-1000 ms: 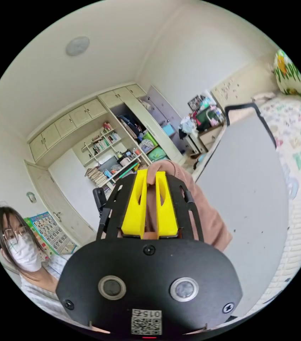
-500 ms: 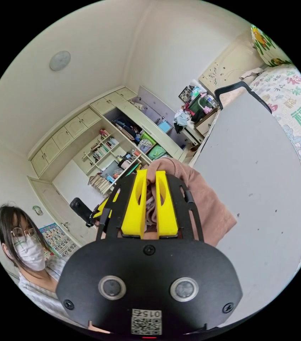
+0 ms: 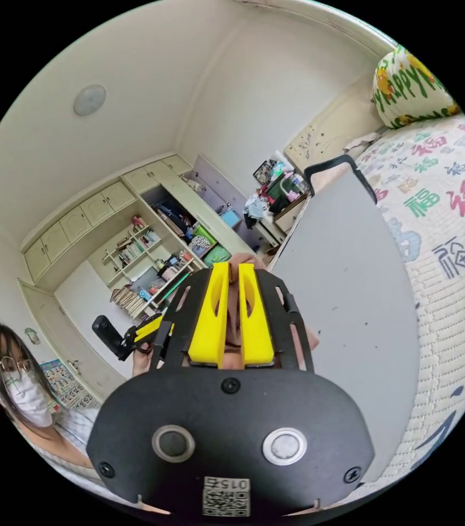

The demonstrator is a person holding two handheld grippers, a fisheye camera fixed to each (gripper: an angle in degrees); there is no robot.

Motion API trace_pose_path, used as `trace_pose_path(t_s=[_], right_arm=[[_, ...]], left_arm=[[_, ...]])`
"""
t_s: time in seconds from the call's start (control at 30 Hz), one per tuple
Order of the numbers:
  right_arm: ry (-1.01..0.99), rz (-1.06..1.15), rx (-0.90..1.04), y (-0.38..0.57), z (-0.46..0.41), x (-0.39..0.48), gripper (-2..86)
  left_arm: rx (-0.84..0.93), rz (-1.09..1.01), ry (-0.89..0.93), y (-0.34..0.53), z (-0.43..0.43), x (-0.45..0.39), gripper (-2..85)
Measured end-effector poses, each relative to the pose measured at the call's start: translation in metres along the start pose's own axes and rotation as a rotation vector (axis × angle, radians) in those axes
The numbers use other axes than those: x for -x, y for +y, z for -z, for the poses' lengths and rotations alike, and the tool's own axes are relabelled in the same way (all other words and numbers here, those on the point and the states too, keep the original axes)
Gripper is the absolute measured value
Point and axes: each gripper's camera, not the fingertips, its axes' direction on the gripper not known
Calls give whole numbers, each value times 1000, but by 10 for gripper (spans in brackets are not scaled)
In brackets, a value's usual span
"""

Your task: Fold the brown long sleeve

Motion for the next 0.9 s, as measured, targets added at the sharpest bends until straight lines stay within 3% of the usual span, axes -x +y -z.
trace_pose_path(t_s=[0.1, 0.23, 0.37, 0.43, 0.53, 0.67, 0.8, 0.87, 0.9], right_arm=[[58, -37, -97, 1, 20, -18, 29], [205, -69, -193, 5, 51, -45, 26], [384, -117, -280, 18, 79, -68, 28], [562, -137, -213, 22, 86, -87, 34], [613, -137, -1, 18, 67, -105, 45], [783, 96, 125, 14, 27, -60, 56], [993, 362, 66, 20, -5, 15, 66], [974, 444, 20, 22, -16, 46, 68], [873, 514, 8, 22, -27, 67, 69]], left_arm=[[-91, 144, -88, 20, 30, 32, 9], [-190, 356, 17, 55, 47, 74, 8], [-220, 409, -41, 70, 53, 83, 7], [-253, 438, -38, 77, 56, 89, 7], [-256, 454, -10, 79, 47, 93, 7], [-275, 456, 28, 75, 34, 93, 7], [-289, 444, 75, 68, 23, 92, 7], [-265, 429, 87, 64, 17, 91, 7], [-243, 410, 99, 62, 14, 89, 7]])
